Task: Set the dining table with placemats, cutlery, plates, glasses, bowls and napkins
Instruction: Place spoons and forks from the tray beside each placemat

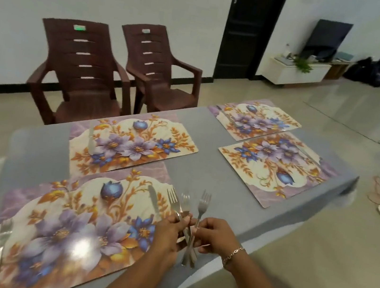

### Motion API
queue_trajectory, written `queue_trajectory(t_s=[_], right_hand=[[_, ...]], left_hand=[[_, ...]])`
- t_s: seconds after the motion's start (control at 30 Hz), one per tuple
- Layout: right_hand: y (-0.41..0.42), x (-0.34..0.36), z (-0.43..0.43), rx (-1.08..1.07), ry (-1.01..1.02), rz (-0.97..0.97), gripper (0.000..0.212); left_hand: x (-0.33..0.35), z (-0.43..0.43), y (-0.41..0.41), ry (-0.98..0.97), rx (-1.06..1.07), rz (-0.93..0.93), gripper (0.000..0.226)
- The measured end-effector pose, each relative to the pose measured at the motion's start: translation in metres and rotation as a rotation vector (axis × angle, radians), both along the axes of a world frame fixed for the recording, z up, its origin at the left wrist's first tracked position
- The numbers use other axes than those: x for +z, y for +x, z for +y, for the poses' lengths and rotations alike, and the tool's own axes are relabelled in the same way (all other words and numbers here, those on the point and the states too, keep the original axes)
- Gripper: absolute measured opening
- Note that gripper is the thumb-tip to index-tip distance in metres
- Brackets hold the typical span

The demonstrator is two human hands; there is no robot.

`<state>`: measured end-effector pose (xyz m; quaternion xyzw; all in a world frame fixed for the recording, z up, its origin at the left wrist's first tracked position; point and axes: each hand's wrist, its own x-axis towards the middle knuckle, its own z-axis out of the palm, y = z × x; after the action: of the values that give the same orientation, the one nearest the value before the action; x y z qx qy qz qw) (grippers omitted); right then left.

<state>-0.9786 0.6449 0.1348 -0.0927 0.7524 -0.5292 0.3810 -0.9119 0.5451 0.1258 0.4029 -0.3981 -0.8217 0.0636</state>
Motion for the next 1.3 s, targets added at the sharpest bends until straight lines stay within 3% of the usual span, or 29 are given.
queue_trajectory(t_s=[0.23, 0.4, 0.53, 0.73, 1.0, 1.17, 1.3], right_hand=[[-0.076, -0.007, 0.043, -0.271, -0.088, 0.04, 0.019], [-0.15, -0.035, 0.052, -0.373, 0.067, 0.174, 0.025], [-0.201, -0.046, 0.052, -0.301, 0.251, 0.356, 0.02], [-0.257, -0.055, 0.034, -0.436, 0.217, 0.184, 0.015], [-0.284, -0.071, 0.023, -0.393, 0.378, 0.117, 0.009], [-0.29, -0.071, 0.022, -0.242, 0.571, 0.2, 0.028], [-0.295, -0.071, 0.021, -0.185, 0.586, 0.141, 0.023]], left_hand=[[-0.003, 0.018, -0.081, -0.012, 0.01, -0.049, 0.015], [-0.012, 0.017, -0.144, 0.012, 0.032, -0.096, 0.014], [-0.01, 0.008, -0.189, 0.028, 0.043, -0.122, 0.014], [-0.015, -0.011, -0.233, 0.012, 0.048, -0.174, 0.016], [-0.028, -0.021, -0.249, 0.052, 0.083, -0.261, 0.014], [-0.037, -0.021, -0.252, 0.078, 0.103, -0.268, 0.013], [-0.043, -0.018, -0.255, 0.105, 0.104, -0.256, 0.009]])
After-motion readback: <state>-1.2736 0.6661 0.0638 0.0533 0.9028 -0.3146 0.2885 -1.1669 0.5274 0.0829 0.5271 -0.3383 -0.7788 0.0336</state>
